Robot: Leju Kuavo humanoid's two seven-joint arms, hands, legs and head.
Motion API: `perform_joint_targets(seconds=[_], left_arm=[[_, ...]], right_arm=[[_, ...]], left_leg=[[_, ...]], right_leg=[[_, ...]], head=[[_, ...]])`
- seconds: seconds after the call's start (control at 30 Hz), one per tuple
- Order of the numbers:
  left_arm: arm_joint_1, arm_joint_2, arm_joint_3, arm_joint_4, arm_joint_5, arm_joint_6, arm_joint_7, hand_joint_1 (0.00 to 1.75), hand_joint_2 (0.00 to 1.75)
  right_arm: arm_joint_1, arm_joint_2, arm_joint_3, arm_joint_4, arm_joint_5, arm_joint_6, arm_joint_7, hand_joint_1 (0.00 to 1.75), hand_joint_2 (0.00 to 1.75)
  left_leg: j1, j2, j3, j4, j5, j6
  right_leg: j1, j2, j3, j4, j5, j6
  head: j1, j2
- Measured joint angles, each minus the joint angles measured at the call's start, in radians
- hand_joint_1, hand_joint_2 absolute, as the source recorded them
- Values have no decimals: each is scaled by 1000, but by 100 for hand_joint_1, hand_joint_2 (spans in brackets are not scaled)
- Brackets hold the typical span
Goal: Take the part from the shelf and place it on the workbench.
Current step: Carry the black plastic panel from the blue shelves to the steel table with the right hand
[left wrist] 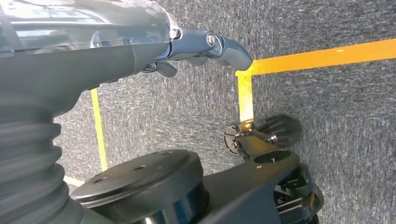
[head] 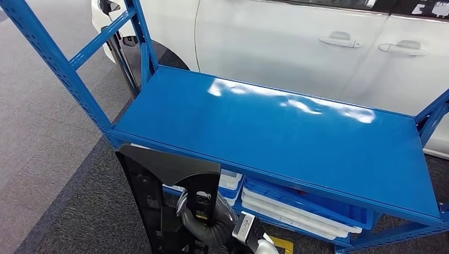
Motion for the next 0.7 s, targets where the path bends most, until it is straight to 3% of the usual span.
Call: perform_joint_targets(seconds=[0.1, 0.13, 0.2, 0.27, 0.3, 0.33, 0.37, 0.43, 0.5, 0.6, 0.63, 0.67, 0.7], left_arm=[[0, 0, 0, 0, -1, -2, 0, 0, 175], [1, 0, 0, 0, -1, -3, 0, 0, 175], [1, 0, 0, 0, -2, -4, 0, 0, 175], [1, 0, 0, 0, -3, -4, 0, 0, 175], [1, 0, 0, 0, -4, -5, 0, 0, 175], [1, 0, 0, 0, -4, -5, 0, 0, 175], [1, 0, 0, 0, -5, -5, 0, 0, 175], [-2, 0, 0, 0, -5, -6, -1, 0, 175], [-7, 0, 0, 0, -5, -8, -2, 0, 175], [-6, -1, 0, 0, -6, -10, -4, 0, 175], [-6, -2, 0, 0, -6, -12, -4, 0, 175], [-7, -2, 0, 0, -7, -13, -5, 0, 175], [-8, -3, 0, 0, -8, -14, -5, 0, 175]], right_arm=[[6, 0, -2, -5, 3, 0, 0, 136, 175], [8, 0, -3, -7, 4, 1, 0, 136, 175], [10, 0, -3, -12, 5, 3, 0, 136, 175], [15, 0, -3, -16, 6, 4, 0, 136, 175], [18, 0, -4, -17, 7, 4, 0, 136, 175], [21, 0, -4, -18, 7, 4, 0, 136, 175], [23, 0, -4, -19, 7, 4, 0, 136, 175], [25, 0, -4, -22, 7, 5, 0, 136, 175], [27, 0, -5, -27, 8, 5, 0, 136, 175], [31, -1, -6, -29, 8, 5, 0, 136, 175], [33, -1, -7, -30, 8, 5, 0, 136, 175], [36, -2, -9, -31, 8, 5, -1, 136, 175], [38, -3, -10, -32, 8, 5, -1, 136, 175]], left_leg=[[1, 0, -8, 2, 4, -19], [1, 1, -13, 14, -10, -24], [5, 1, -43, 95, -80, -34], [8, 1, -82, 224, -161, -41], [8, 1, -88, 266, -183, -42], [8, 1, -76, 269, -184, -42], [8, 1, -43, 232, -169, -41], [7, 2, 60, 81, -126, -33], [1, 1, 116, -19, -100, -21], [-5, 1, 106, -30, -76, -3], [-3, 3, 98, -32, -63, 4], [-1, 5, 86, -36, -49, 11], [2, 7, 71, -38, -34, 17]], right_leg=[[1, 0, -9, -7, 14, -16], [-1, -2, -13, -11, 21, -23], [-4, -5, -27, -15, 35, -34], [-2, -7, -46, -14, 49, -37], [-1, -8, -57, -13, 57, -37], [-1, -8, -68, -11, 65, -36], [-1, -8, -78, -10, 72, -34], [0, -7, -94, -8, 89, -28], [1, -7, -102, -9, 105, -17], [-2, -8, -104, -19, 129, 2], [-3, -6, -110, -15, 119, 7], [-4, -4, -121, 8, 87, 11], [-5, -3, -137, 52, 37, 15]], head=[[0, 0], [0, 0], [0, 0], [0, 0], [0, 0], [0, 0], [0, 0], [0, 0], [0, 0], [0, 0], [0, 0], [0, 0], [0, 0]])
